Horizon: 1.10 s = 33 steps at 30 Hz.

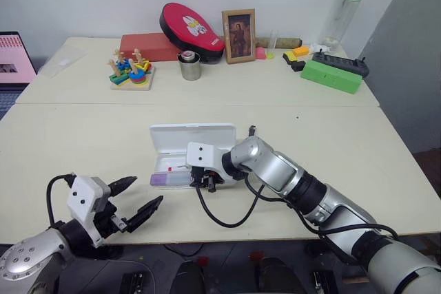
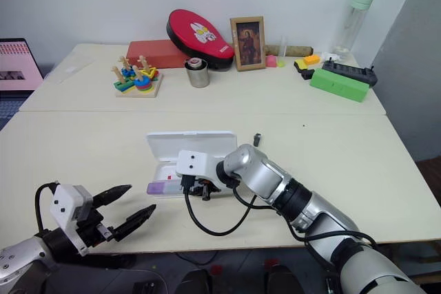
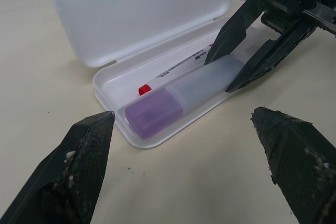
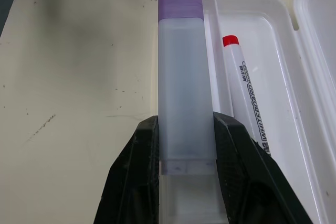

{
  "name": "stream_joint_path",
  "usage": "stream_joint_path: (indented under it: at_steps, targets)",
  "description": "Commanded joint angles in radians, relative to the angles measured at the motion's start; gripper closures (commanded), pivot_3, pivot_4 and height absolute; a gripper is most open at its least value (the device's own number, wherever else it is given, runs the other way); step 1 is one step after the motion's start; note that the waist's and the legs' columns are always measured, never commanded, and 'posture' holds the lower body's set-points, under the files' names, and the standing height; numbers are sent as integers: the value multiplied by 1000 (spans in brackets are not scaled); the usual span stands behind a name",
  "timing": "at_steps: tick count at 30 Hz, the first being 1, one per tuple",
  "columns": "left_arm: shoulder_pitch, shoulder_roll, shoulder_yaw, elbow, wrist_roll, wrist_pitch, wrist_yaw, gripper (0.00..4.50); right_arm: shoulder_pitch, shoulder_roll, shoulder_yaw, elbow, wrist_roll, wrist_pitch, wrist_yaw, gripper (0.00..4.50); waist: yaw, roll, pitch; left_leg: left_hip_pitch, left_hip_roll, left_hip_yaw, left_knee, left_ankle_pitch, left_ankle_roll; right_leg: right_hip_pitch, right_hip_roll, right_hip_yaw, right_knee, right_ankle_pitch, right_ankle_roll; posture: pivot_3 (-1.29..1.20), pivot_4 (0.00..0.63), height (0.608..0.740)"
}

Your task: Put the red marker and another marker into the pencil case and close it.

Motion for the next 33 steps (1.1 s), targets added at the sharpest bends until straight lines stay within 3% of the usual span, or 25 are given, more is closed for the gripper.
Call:
stream_joint_path:
  at_steps: [1,3,5,17,24,27,30,33]
  targets:
    - [-12,6,-6,-29,-10,-1,2,0,-24,12,-41,-18,3,-9,13,3410,0,0,0,0,0,0,0,0,0,0,0,0,0,0,0,0,150,740]
    - [-18,7,-9,-27,-9,0,1,0,-23,12,-46,-25,2,-6,17,3410,0,0,0,0,0,0,0,0,0,0,0,0,0,0,0,0,150,740]
    - [-23,8,-12,-23,-8,0,-2,0,-21,13,-53,-29,0,-4,19,2707,0,0,0,0,0,0,0,0,0,0,0,0,0,0,0,0,150,740]
    - [-57,15,-25,-4,-5,-4,-13,0,-12,-12,-126,-126,45,34,72,50,0,0,0,0,0,0,0,0,0,0,0,0,0,0,0,0,150,740]
    - [-161,9,-91,-10,-28,29,6,0,10,-63,-345,-370,275,178,124,11,5,0,0,0,0,0,0,0,0,2,0,0,0,0,0,0,150,740]
    - [-274,-30,-196,-20,-20,55,48,0,-31,-34,-568,-386,379,243,14,11,10,2,1,0,0,0,0,0,0,3,0,0,0,0,1,0,150,740]
    - [-380,-84,-289,-19,-8,73,91,0,-68,-29,-726,-260,341,228,-191,11,13,1,1,0,-1,0,1,0,0,4,0,0,0,2,3,0,150,740]
    - [-442,-123,-333,-6,3,79,122,0,-70,-50,-783,-172,309,216,-303,11,19,-2,-1,0,-1,0,2,0,0,4,0,0,-1,3,4,0,150,740]
